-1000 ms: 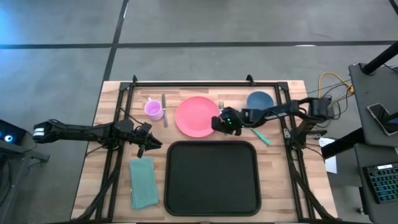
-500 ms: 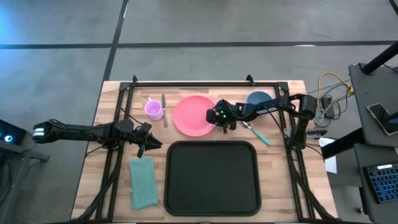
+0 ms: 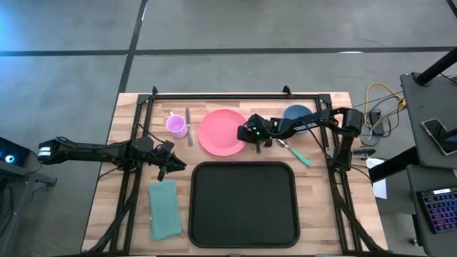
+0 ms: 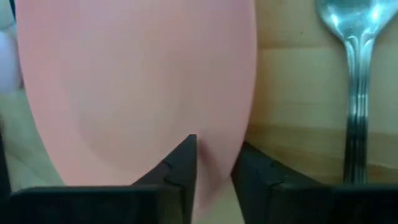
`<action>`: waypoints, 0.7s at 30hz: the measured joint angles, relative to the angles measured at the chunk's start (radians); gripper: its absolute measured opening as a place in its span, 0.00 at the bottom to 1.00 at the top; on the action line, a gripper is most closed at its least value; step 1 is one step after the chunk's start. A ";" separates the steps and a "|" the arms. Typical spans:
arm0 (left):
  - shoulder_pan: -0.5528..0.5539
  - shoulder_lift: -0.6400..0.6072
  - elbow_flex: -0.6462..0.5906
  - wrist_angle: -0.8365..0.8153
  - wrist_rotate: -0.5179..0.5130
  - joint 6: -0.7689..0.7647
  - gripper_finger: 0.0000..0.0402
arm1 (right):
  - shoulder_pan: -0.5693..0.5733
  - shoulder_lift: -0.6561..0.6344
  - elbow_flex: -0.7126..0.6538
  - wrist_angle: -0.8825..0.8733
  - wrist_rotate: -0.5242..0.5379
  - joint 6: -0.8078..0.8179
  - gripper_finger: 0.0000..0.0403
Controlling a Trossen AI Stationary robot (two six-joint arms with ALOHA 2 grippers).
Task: Set up tray
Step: Put the pink plate on the center of the black tray
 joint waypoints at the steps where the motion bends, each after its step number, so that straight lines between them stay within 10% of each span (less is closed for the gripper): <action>1: 0.000 0.000 0.000 0.000 0.000 0.000 0.17 | 0.000 0.000 -0.001 -0.001 0.001 -0.007 0.15; 21: 0.000 0.000 0.000 0.000 0.000 0.000 0.17 | 0.005 -0.096 -0.002 0.010 0.046 -0.073 0.02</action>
